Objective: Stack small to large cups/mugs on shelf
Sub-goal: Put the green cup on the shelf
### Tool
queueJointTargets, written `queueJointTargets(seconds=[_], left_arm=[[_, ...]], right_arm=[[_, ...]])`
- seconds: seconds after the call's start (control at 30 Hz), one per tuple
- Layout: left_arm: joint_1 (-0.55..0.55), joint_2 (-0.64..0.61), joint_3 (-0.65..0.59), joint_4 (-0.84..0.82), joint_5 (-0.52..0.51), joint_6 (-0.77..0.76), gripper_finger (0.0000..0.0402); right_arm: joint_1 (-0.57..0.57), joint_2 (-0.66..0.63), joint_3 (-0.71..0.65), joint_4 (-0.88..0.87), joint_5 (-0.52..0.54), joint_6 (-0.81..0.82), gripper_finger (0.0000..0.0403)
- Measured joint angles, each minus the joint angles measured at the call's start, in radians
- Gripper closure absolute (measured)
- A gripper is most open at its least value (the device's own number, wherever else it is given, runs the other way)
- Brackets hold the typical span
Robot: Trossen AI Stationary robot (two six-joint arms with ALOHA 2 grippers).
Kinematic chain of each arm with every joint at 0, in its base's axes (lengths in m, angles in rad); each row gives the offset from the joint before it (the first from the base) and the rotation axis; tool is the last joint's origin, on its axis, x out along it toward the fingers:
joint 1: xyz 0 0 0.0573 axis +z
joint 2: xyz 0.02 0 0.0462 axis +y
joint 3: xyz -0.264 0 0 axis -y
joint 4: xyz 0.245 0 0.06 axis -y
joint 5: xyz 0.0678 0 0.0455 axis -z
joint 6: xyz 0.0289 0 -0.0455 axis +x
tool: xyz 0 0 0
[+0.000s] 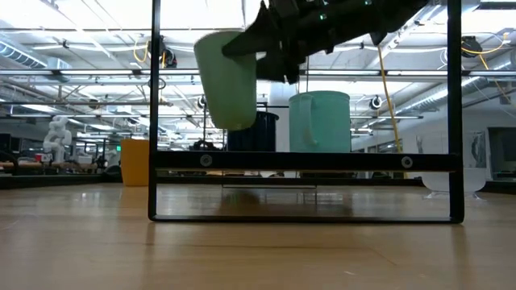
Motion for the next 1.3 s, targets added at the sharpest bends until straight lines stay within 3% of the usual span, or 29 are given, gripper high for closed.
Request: queueJointTargets(seconds=[0.3,0.6,1.3], left_arm=[[0.0,0.0,0.0,0.02,0.0,-0.001,0.0369],[0.0,0.0,0.0,0.041,0.0,0.03,0.0369],[0.0,0.0,0.0,0.04,0.028,0.038,0.0369]], right_arm=[[-0.002,0.009,0.0,0.032,0.053,-0.009,0.0085],[0.0,0.008,-0.145,0.163,0.088,0.075,0.0085],[0.021,0.046,-0.141,0.216,0.098,0.098,0.0085]])
